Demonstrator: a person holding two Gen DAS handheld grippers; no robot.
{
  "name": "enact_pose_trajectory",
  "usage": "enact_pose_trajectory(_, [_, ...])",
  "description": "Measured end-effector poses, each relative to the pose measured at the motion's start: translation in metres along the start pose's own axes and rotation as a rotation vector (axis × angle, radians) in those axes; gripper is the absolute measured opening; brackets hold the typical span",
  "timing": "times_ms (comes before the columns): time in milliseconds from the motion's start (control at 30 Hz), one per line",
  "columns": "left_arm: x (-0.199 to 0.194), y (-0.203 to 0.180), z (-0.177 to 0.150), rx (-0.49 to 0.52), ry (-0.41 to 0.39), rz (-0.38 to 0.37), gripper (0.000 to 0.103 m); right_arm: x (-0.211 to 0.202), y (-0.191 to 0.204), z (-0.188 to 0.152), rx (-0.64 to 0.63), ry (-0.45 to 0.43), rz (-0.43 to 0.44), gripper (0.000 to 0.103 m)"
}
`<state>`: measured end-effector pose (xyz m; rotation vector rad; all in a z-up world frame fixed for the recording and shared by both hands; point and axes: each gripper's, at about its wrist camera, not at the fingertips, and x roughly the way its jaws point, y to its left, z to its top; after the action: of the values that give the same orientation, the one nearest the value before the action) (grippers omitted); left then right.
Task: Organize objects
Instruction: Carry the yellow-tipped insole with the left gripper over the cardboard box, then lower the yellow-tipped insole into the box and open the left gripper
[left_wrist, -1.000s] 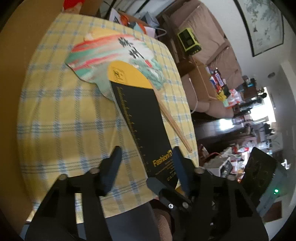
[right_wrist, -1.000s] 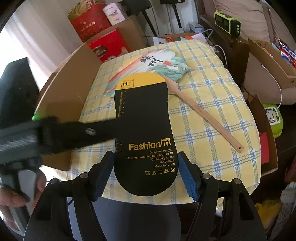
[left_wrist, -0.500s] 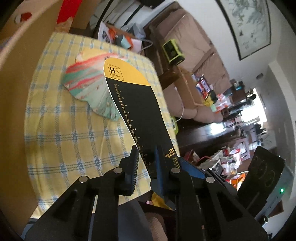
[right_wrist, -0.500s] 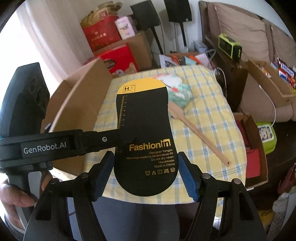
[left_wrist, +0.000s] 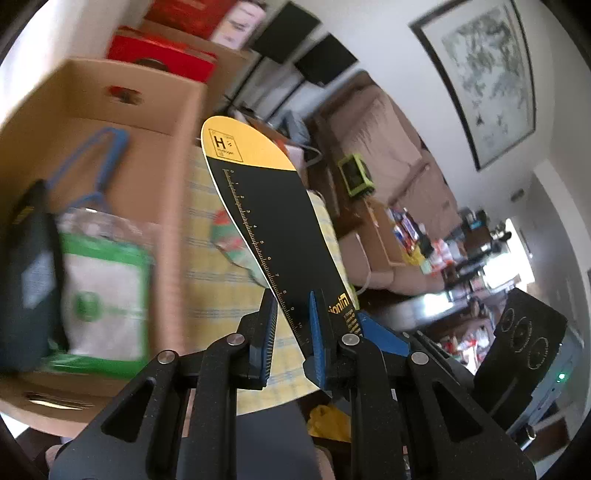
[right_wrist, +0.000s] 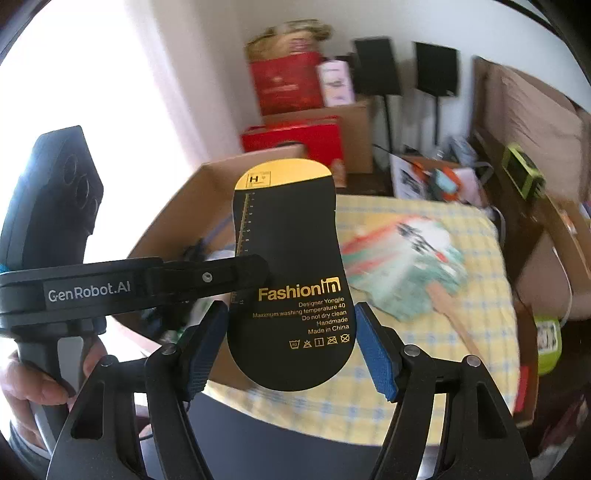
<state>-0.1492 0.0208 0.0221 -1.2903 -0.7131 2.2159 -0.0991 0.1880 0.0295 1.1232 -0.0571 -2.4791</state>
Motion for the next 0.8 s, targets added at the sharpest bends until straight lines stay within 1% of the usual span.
enact_pose_trajectory(167, [-0.037, 0.050, 0.010, -0.064, -0.044, 0.033, 0.015, 0.028, 0.048, 0.012, -0.074, 0.030, 0.057, 0.071])
enact_pose_trajectory(333, [-0.060, 0.095, 0.013, -0.116, -0.069, 0.090, 0.015, 0.062, 0.088, 0.015, -0.134, 0.073, 0.096, 0.071])
enact_pose_trajectory(500, [-0.070, 0.128, 0.006, -0.147, -0.076, 0.138, 0.015, 0.094, 0.109, 0.012, -0.158, 0.131, 0.128, 0.071])
enact_pose_trajectory(533, [-0.071, 0.132, 0.003, -0.153, -0.073, 0.146, 0.016, 0.102, 0.111, 0.010, -0.161, 0.152, 0.128, 0.064])
enact_pose_trajectory(567, [-0.071, 0.140, -0.001, -0.162, -0.073, 0.170, 0.019, 0.108, 0.112, 0.009, -0.166, 0.173, 0.122, 0.052])
enact_pose_trajectory(600, [-0.072, 0.144, -0.001, -0.169, -0.073, 0.178, 0.019, 0.116, 0.113, 0.007, -0.174, 0.205, 0.120, 0.048])
enact_pose_trajectory(667, [-0.075, 0.153, -0.006, -0.188, -0.077, 0.166, 0.019, 0.132, 0.112, 0.001, -0.187, 0.258, 0.095, 0.047])
enact_pose_trajectory(733, [-0.078, 0.159, -0.008, -0.191, -0.081, 0.170, 0.019, 0.132, 0.118, -0.004, -0.236, 0.243, 0.051, 0.044])
enact_pose_trajectory(800, [-0.081, 0.162, -0.009, -0.185, -0.080, 0.185, 0.019, 0.134, 0.120, -0.005, -0.248, 0.253, 0.038, 0.044])
